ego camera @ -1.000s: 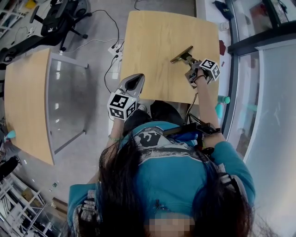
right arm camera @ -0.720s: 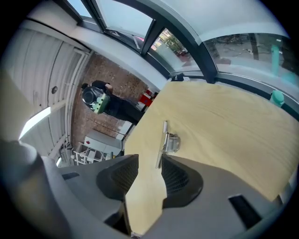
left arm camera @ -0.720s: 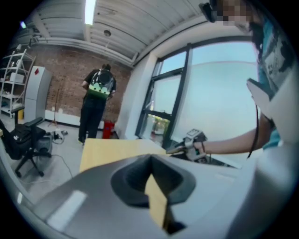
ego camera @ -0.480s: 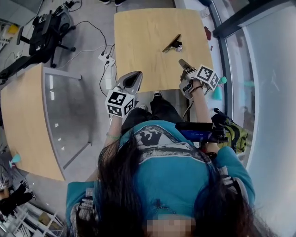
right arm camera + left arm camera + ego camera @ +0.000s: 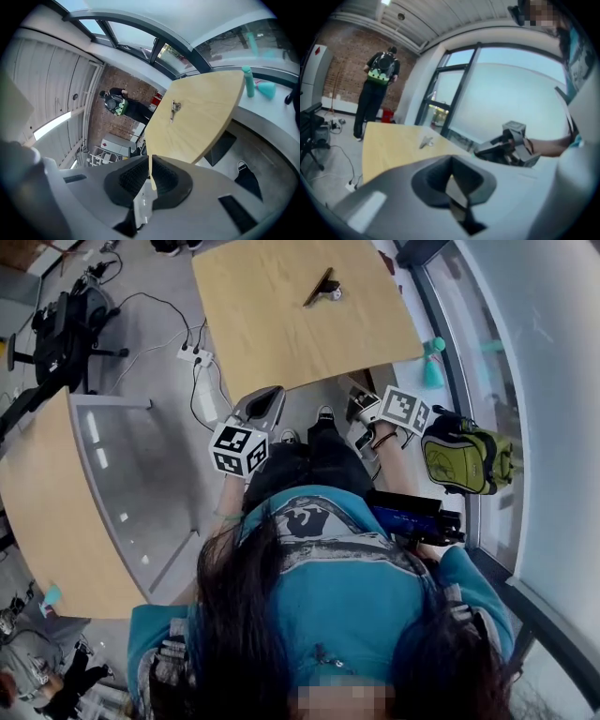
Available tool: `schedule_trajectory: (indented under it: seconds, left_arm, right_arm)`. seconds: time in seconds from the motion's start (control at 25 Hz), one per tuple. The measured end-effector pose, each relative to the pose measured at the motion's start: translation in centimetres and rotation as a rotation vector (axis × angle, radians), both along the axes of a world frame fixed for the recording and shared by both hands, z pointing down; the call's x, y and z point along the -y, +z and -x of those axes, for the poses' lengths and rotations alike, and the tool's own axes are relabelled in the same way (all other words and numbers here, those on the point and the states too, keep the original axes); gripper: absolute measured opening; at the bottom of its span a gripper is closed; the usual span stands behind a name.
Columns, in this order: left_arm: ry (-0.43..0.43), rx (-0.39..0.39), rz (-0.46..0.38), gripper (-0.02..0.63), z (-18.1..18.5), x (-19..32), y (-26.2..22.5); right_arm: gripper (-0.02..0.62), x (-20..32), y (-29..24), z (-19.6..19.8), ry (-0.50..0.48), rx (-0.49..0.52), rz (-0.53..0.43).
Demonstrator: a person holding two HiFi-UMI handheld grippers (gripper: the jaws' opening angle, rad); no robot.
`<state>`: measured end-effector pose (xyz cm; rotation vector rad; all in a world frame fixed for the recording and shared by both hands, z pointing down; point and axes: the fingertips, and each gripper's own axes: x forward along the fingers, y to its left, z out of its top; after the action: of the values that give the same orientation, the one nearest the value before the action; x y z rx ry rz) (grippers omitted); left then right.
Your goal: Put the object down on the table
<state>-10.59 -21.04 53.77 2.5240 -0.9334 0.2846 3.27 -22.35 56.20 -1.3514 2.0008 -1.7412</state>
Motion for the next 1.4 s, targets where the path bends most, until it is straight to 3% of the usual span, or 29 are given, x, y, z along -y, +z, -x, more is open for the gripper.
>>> schedule_trajectory:
  seconds: [0.32,0.56,0.96,1.2,1.4]
  left_arm:
    - [0.075,-0.014,-0.029,0.003,-3.5,-3.5,-0.7]
    - [0.083,-0.015,-0.068,0.003,-7.2,-6.6,-1.9]
    - [0.018,0.004,-0.065,0.003,-11.8,-18.4,-2.2]
    - [-0.016,0.060,-0.037,0.003,-12.7,-25.7,-1.4]
    - [-0.032,0.085,-0.059,0.003,-12.5,-28.7,-2.9]
  right_arm:
    - [0.025,-6.3,-0.1,-0.5,0.022,0.028,0.012]
    - [0.023,-9.8,-1.5,-2.6,-0.003,0.049,-0.021]
    - [0.023,-20.9,-2.0,-5.9,-0.092,0.090,-0.014]
    - [0.023,-26.8,-1.1,-6.9,-0.132,0.134,0.011]
    - [0.022,-29.9,-2.0,-6.2,-0.161,0.163,-0.001]
